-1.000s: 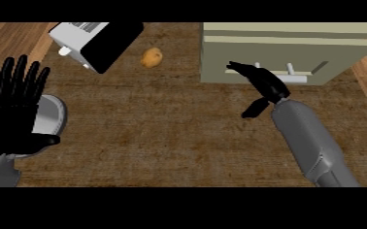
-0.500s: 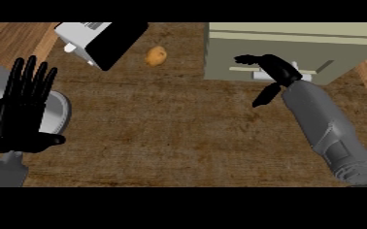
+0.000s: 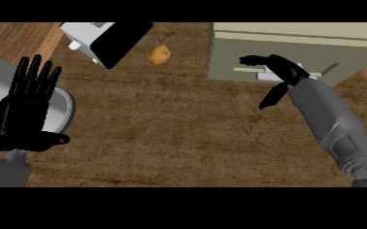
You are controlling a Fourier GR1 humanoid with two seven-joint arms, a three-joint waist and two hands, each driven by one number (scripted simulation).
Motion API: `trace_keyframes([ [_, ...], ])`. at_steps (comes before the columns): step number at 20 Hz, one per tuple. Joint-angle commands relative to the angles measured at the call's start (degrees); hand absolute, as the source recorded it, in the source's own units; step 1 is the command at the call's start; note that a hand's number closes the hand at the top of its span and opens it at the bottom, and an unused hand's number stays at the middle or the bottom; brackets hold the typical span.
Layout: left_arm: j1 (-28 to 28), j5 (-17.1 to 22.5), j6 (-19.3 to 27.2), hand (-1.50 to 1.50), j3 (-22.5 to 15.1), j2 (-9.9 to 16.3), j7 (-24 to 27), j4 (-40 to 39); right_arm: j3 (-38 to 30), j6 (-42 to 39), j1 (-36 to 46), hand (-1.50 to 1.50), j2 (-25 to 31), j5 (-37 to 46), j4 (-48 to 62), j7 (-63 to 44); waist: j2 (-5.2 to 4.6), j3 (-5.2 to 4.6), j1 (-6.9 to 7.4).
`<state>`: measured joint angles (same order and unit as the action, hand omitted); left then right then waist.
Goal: Pick up the cup, place it into the drawer and close the drawer
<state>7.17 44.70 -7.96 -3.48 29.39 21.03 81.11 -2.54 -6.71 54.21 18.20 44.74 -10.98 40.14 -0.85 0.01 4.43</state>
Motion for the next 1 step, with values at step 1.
trace_keyframes([
  [1, 0.3, -1.3, -0.4, -1.5, 0.0, -0.3, 0.8, -2.4, -1.0, 2.8, 4.3, -1.5, 3.3, 0.5, 2.2, -5.9, -1.42, 0.16, 0.48],
])
